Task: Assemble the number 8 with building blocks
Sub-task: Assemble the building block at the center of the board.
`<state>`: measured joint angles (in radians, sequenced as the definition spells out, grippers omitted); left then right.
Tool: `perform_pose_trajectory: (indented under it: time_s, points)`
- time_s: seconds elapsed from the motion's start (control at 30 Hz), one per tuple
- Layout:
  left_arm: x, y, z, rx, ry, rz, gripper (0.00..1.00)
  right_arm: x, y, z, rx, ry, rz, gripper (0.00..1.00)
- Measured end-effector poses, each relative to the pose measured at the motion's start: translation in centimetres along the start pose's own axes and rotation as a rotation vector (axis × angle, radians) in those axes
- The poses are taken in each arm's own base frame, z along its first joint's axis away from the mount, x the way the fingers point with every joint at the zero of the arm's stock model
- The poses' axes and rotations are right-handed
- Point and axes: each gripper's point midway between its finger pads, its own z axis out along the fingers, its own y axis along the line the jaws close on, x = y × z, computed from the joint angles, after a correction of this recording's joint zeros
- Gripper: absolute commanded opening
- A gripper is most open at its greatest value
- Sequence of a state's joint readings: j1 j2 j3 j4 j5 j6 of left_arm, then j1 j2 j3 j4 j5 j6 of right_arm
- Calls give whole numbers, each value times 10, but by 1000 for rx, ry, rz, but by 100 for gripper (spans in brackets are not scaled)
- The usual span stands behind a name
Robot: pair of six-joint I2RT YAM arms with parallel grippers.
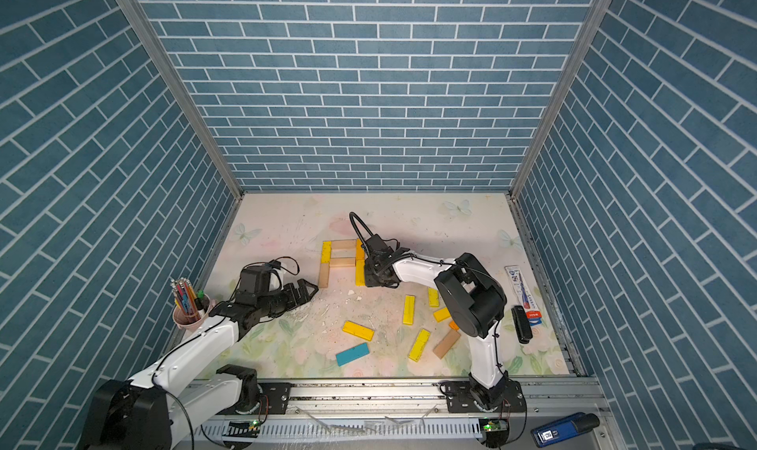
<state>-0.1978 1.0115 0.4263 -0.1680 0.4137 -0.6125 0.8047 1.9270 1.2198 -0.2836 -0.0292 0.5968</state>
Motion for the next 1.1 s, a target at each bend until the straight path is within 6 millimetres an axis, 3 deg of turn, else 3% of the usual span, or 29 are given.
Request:
perform_pose_trajectory:
  time_s: [0.17, 0.43, 0.63, 0.83, 1.1]
  points:
    - [16, -7, -5, -6, 35, 45, 100, 16, 0, -27, -53, -25, -28, 43]
    - [62, -32, -7, -36, 164, 216, 97, 40, 10, -74, -148, -100, -135, 49]
    - [87, -52, -6, -57, 241, 384, 99, 61, 1, -98, -163, -135, -168, 50]
    - [93, -69, -1, -93, 258, 596, 99, 69, -14, -121, -150, -205, -163, 57]
    - [110, -73, 16, -188, 346, 841, 96, 76, -26, -147, -160, -294, -156, 67]
